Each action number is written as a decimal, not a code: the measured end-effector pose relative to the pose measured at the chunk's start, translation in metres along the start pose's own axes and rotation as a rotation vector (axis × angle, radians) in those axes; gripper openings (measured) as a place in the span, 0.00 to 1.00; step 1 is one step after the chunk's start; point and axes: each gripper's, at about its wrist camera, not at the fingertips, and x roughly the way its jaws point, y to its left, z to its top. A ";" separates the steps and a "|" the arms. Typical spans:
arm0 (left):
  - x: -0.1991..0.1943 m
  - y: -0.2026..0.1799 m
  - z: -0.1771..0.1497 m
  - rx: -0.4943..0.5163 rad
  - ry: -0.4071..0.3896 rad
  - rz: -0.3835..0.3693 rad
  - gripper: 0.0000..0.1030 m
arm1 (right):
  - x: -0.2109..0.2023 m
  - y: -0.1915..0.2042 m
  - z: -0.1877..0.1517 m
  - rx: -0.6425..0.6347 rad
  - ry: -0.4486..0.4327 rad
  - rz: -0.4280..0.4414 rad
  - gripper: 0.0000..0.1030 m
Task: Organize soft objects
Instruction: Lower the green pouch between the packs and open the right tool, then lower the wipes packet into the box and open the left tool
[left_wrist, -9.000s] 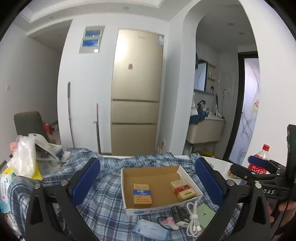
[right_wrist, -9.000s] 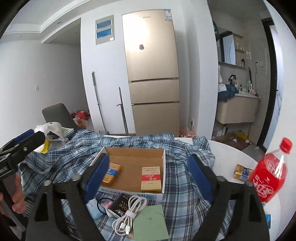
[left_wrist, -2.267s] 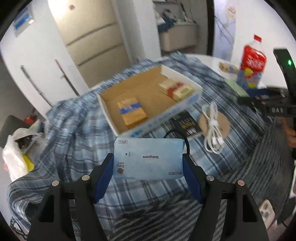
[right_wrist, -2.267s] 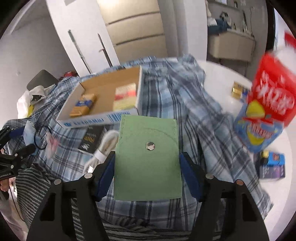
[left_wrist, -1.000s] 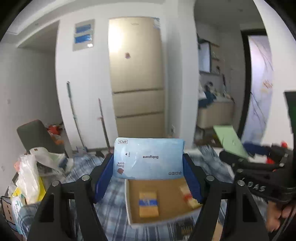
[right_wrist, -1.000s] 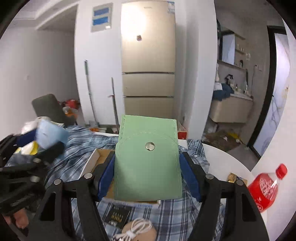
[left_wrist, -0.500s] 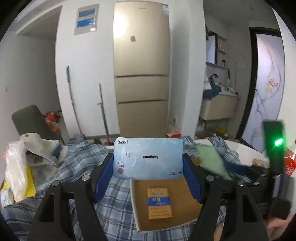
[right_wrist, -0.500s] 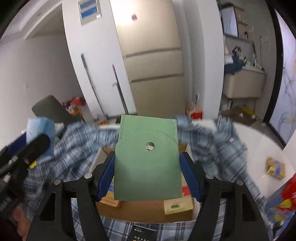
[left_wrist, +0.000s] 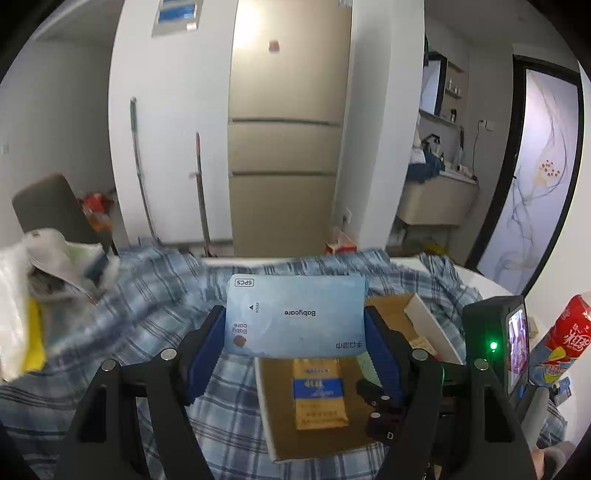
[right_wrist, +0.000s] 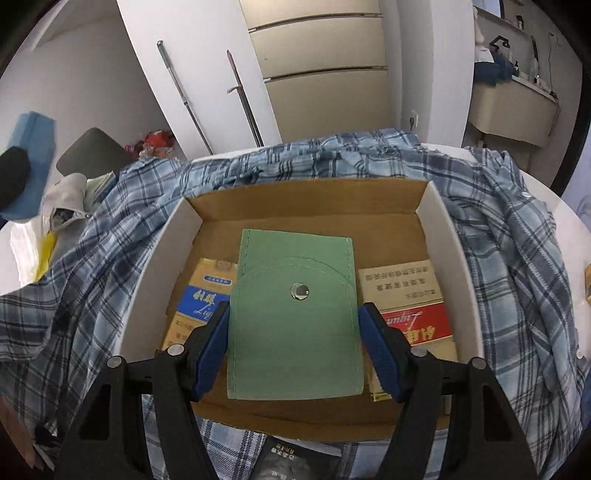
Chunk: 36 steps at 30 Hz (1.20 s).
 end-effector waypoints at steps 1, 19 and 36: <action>0.006 -0.001 -0.003 0.007 0.012 0.007 0.72 | 0.002 0.001 0.000 0.000 0.010 0.003 0.66; 0.025 0.002 -0.012 -0.009 0.055 -0.025 0.77 | -0.014 -0.010 0.010 -0.008 -0.054 -0.101 0.84; 0.037 -0.021 -0.028 0.001 0.134 -0.067 0.77 | -0.060 -0.084 0.001 0.087 -0.071 -0.214 0.84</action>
